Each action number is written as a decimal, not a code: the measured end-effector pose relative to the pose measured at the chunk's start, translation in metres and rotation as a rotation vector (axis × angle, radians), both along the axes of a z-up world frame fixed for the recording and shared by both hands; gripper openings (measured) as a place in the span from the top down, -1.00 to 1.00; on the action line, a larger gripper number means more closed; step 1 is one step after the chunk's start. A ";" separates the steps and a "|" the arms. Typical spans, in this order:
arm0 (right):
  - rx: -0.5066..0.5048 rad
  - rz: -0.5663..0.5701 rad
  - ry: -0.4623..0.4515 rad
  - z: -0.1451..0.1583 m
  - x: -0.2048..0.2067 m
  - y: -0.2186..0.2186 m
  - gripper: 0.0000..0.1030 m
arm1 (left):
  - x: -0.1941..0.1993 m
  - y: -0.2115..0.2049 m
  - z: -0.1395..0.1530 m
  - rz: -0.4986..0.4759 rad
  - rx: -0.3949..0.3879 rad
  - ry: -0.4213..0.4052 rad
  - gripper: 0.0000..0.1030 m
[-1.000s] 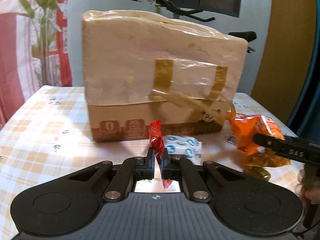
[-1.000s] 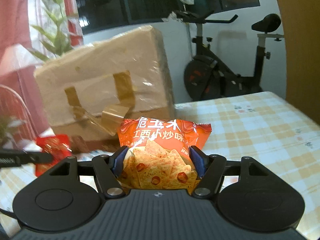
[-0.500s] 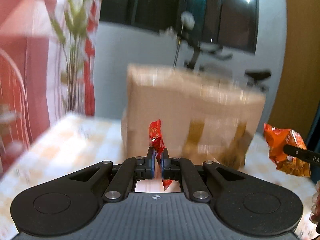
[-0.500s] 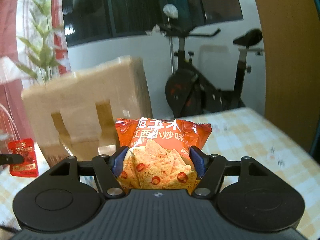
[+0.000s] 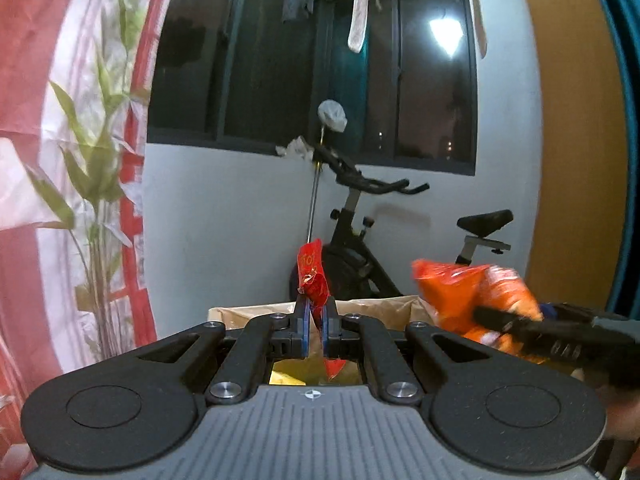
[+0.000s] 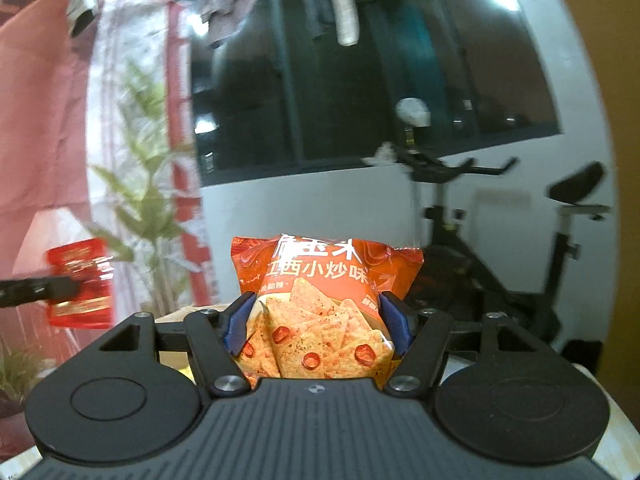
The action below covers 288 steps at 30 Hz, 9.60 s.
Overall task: Organize snacks
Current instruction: 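Carry the chip bag and red candy pack over the box and open both grippers, then move both grippers back from the box to the remaining snacks, then grasp the gold foil snack pack with the right gripper, then grasp the blue-and-white wrapped pack with the left gripper while the right gripper holds the gold pack, then carry both held packs over the box and open both grippers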
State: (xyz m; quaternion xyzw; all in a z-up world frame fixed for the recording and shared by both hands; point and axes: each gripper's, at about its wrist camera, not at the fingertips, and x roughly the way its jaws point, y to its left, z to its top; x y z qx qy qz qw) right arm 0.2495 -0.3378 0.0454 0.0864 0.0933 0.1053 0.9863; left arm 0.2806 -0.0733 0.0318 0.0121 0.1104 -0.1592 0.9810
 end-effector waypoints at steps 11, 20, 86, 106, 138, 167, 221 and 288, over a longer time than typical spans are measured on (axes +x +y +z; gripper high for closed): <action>-0.066 0.031 0.162 -0.026 0.077 0.048 -0.36 | 0.075 -0.006 -0.030 0.019 0.029 0.172 0.72; -0.049 0.004 0.183 -0.029 0.059 0.034 -0.55 | 0.050 0.026 -0.046 0.045 -0.017 0.196 -0.19; -0.126 0.036 0.634 -0.179 -0.096 0.019 -0.45 | -0.062 0.019 -0.160 0.040 0.011 0.460 -0.20; -0.289 0.142 0.598 -0.157 -0.079 0.013 -0.43 | -0.062 0.021 -0.162 0.039 0.001 0.463 -0.20; -0.272 0.262 0.575 -0.187 -0.077 0.022 -0.44 | -0.058 0.020 -0.173 0.042 0.009 0.510 -0.20; -0.083 0.098 0.426 -0.185 -0.090 -0.005 0.08 | -0.042 -0.007 -0.186 0.013 0.038 0.557 -0.31; -0.016 0.141 0.435 -0.187 -0.090 -0.010 0.08 | 0.000 0.040 -0.195 0.127 -0.069 0.812 -0.55; -0.035 0.139 0.446 -0.188 -0.089 -0.010 0.07 | -0.045 -0.013 -0.201 0.040 0.094 0.589 0.04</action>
